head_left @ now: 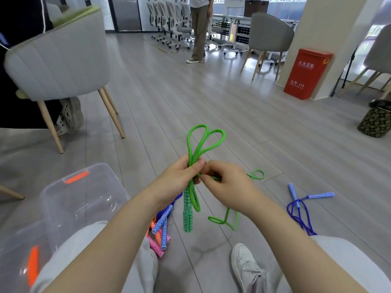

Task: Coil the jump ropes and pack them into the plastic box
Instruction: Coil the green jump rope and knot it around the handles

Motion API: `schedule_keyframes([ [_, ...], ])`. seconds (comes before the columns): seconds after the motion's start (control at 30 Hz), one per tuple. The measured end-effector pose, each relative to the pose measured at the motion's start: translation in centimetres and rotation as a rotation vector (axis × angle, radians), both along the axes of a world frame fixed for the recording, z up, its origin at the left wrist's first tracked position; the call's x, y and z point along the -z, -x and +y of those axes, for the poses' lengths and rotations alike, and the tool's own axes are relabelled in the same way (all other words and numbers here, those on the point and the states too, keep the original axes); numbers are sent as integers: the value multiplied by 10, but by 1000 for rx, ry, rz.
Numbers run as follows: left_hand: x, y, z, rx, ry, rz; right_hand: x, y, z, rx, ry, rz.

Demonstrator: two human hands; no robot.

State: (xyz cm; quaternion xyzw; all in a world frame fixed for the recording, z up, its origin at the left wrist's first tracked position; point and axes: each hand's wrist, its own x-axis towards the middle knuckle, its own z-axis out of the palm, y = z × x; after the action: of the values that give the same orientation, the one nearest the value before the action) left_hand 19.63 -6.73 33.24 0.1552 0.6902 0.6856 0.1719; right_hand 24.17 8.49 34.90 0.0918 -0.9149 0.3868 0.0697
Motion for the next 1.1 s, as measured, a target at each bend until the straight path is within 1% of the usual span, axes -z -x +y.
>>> schedule_keyframes([
  [0.1, 0, 1, 0, -40, 64, 22, 1, 1, -2, 48, 3, 9],
  [0.2, 1, 3, 1, -78, 26, -43, 2, 3, -1, 74, 47, 6],
  [0.27, 0, 5, 3, -95, -71, -120, 2, 5, 2, 63, 36, -26],
  [0.37, -10, 10, 1, -155, -279, -258, 0, 7, 13, 42, -14, -88],
  [0.47, -19, 19, -9, -231, -486, -349, -6, 10, 34, 76, 29, -122],
  [0.53, -22, 28, -21, -299, -569, -396, -10, 12, 54, 116, 43, -122],
  [0.63, -22, 41, -39, -454, -703, -490, -18, 12, 78, 179, 59, -99],
  [0.67, -21, 44, -43, -501, -720, -502, -20, 11, 83, 210, 53, -89],
  [0.73, -19, 45, -45, -536, -663, -477, -22, 11, 86, 274, 45, -68],
  [0.83, -17, 39, -36, -446, -527, -399, -18, 14, 74, 315, 111, -23],
  [0.93, -13, 29, -25, -335, -330, -239, -13, 15, 52, 246, 191, -18],
  [1.03, -9, 17, -15, -217, -84, -96, -9, 14, 29, 139, 233, -42],
  [1.1, -8, 9, -9, -122, 18, -56, -6, 13, 15, 85, 250, -52],
])
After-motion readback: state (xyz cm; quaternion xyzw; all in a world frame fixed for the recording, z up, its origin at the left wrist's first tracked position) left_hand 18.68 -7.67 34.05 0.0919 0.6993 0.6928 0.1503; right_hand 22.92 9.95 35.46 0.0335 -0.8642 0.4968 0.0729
